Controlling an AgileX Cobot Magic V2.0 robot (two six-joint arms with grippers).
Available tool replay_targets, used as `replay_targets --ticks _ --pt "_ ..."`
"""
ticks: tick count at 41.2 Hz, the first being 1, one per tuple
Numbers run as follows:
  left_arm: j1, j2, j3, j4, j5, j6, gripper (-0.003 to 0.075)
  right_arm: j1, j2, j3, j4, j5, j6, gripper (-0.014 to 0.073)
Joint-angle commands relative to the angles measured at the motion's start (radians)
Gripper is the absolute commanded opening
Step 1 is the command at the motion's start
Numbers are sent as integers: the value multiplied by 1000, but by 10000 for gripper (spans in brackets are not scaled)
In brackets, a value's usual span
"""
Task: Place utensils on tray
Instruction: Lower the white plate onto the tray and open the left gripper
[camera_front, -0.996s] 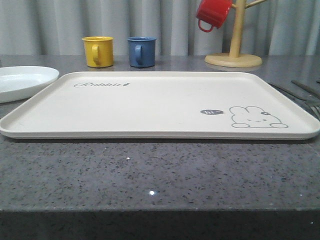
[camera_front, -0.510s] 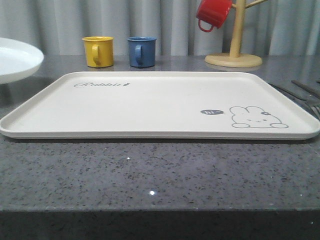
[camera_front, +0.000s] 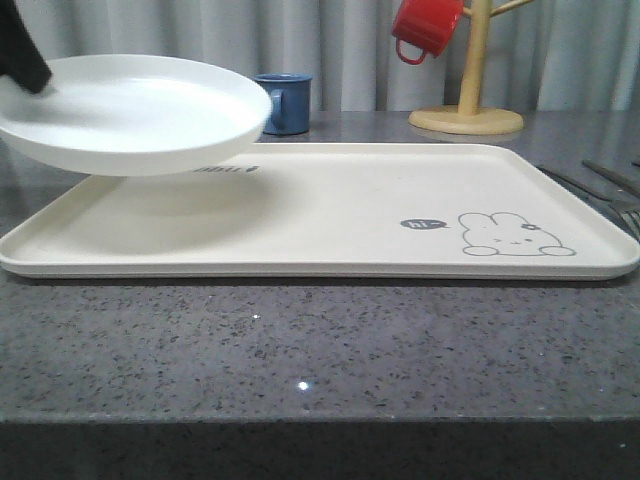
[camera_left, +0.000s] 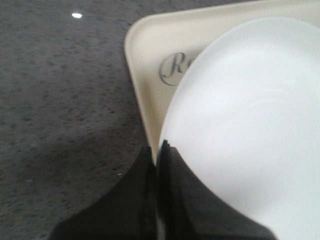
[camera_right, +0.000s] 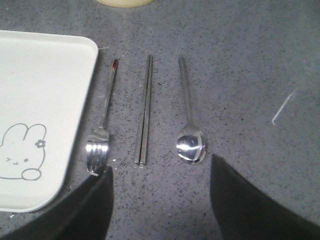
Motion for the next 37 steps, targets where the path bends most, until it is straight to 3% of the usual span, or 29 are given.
replay_targets --ticks 1,9,17,20,27,30,37 --pt "-74 8 -27 -38 -46 3 -18 -5 7 -34 -13 -63 -9 455" --pt "-143 91 -27 -38 -67 3 -18 -5 7 -34 -13 -63 -9 455" --pt "-145 129 -27 -38 -117 -2 -2 -5 7 -34 -13 -63 -9 455" --pt "-145 129 -27 -38 -122 -2 69 -5 7 -34 -13 -63 -9 455" --pt "-145 129 -27 -36 -106 -2 313 -5 7 -34 -13 -63 -9 455" --pt "-145 122 -39 -7 -87 -2 348 -5 7 -34 -13 -63 -9 455" --pt "-146 54 -50 15 -77 -2 349 -5 7 -34 -13 -63 -9 455"
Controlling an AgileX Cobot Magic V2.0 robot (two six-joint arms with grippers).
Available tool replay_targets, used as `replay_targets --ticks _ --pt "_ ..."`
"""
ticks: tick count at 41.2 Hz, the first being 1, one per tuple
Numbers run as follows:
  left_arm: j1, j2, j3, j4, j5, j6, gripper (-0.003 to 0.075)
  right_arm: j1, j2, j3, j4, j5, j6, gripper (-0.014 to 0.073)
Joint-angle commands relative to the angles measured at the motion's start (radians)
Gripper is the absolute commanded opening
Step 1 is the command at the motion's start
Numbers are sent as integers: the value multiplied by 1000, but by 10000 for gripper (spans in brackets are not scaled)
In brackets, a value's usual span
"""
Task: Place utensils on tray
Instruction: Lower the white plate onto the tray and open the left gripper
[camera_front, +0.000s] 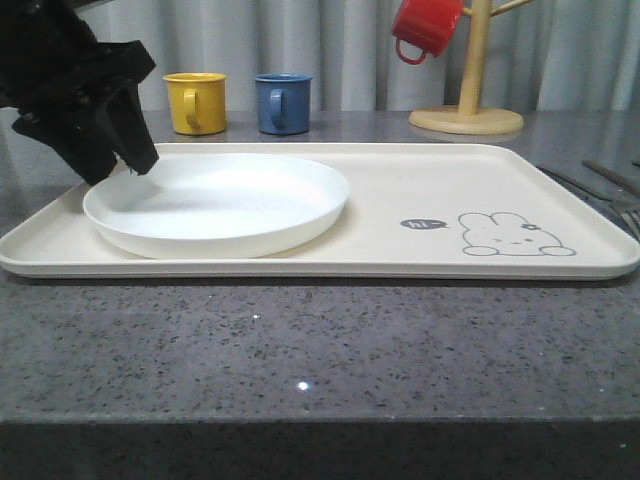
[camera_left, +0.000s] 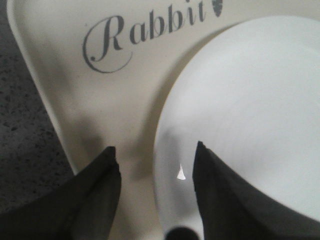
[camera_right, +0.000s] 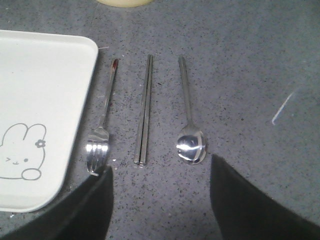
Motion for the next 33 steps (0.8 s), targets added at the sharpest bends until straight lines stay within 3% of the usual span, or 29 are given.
replay_targets --ticks 1,7,12,22,33 --pt "-14 -109 -39 -7 -18 -2 349 -5 7 -34 -13 -63 -8 455" --pt "-68 -204 -39 94 6 -9 349 -5 7 -34 -13 -63 -8 455" --pt "-173 -277 -23 180 11 -14 349 -5 7 -34 -13 -63 -8 455" --pt "-420 -425 98 567 1 -378 349 -5 7 -34 -13 -63 -8 455" --pt "-444 -653 265 544 -54 -438 349 -5 7 -34 -13 -62 -8 455"
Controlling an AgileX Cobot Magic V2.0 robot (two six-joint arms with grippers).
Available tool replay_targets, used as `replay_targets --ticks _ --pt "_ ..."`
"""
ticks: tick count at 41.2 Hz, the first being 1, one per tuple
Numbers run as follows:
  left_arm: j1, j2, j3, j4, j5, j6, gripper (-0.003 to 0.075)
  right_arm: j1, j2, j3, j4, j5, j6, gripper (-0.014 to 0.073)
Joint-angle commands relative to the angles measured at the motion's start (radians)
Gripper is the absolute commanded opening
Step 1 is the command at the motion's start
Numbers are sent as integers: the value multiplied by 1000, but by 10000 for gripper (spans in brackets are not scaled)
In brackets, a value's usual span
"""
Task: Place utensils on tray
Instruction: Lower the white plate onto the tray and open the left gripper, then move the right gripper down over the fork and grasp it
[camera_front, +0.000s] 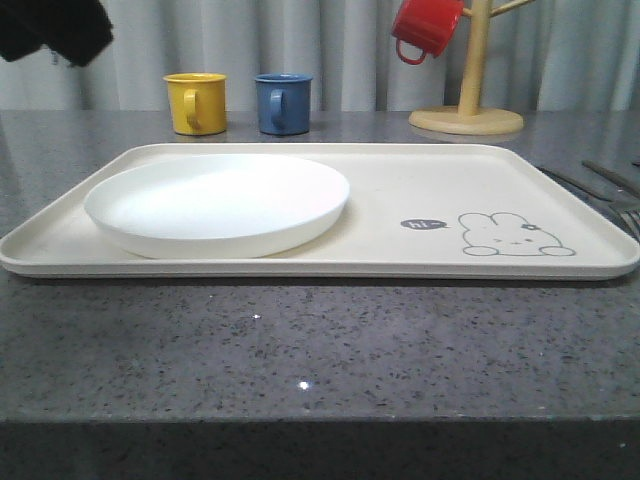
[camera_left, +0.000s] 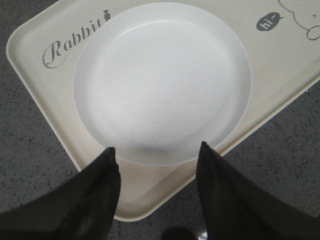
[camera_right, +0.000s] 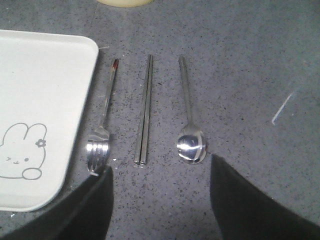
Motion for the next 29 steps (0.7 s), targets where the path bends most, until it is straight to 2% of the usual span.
replay_targets --ticks 1,12,29 --pt "-10 -105 25 -2 -73 -22 349 -5 7 -34 -13 -64 -8 455" --pt "-10 -276 126 -13 -108 -16 349 -5 7 -34 -13 -64 -8 455" --pt "-10 -291 129 -10 -106 -16 349 -4 7 -32 -10 -55 -7 455"
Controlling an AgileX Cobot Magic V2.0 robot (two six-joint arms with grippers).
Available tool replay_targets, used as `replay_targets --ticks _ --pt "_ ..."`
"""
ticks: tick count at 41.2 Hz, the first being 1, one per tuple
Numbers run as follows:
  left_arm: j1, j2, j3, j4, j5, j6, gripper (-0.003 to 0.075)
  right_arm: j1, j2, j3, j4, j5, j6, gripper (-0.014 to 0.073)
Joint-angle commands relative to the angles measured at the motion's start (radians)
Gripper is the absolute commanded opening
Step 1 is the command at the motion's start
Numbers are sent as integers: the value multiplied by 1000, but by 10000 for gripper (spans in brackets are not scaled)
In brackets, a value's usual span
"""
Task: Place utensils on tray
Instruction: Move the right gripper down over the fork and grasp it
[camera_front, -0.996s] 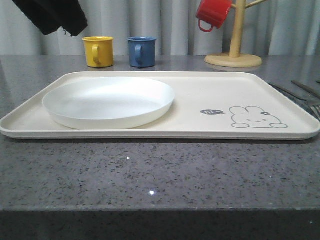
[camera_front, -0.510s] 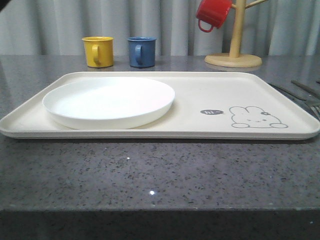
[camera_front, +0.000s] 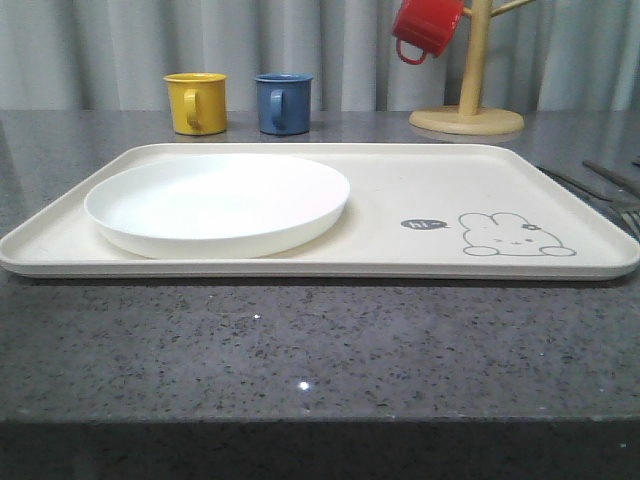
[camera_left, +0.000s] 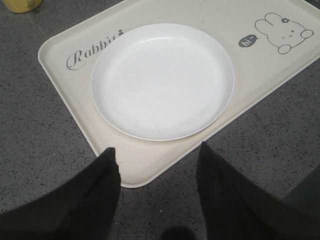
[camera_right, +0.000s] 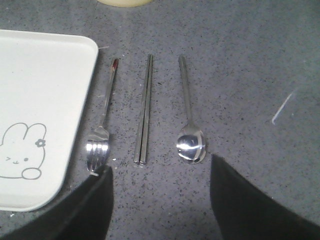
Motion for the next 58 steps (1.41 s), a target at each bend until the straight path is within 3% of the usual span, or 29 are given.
replay_targets --ticks 1,9,20,40,58 --pt "-10 -6 -27 -2 -72 -7 349 -4 7 -35 1 -54 -6 455" --pt "-10 -6 -27 -2 -72 -7 349 24 80 -102 74 62 -36 455" --pt "-10 -6 -27 -2 -74 -7 349 120 363 -323 77 294 -42 455" --pt "-10 -6 -27 -2 -74 -7 349 119 799 -546 45 316 0 455" --pt "-10 -6 -27 -2 -74 -7 349 119 1029 -683 45 320 11 455"
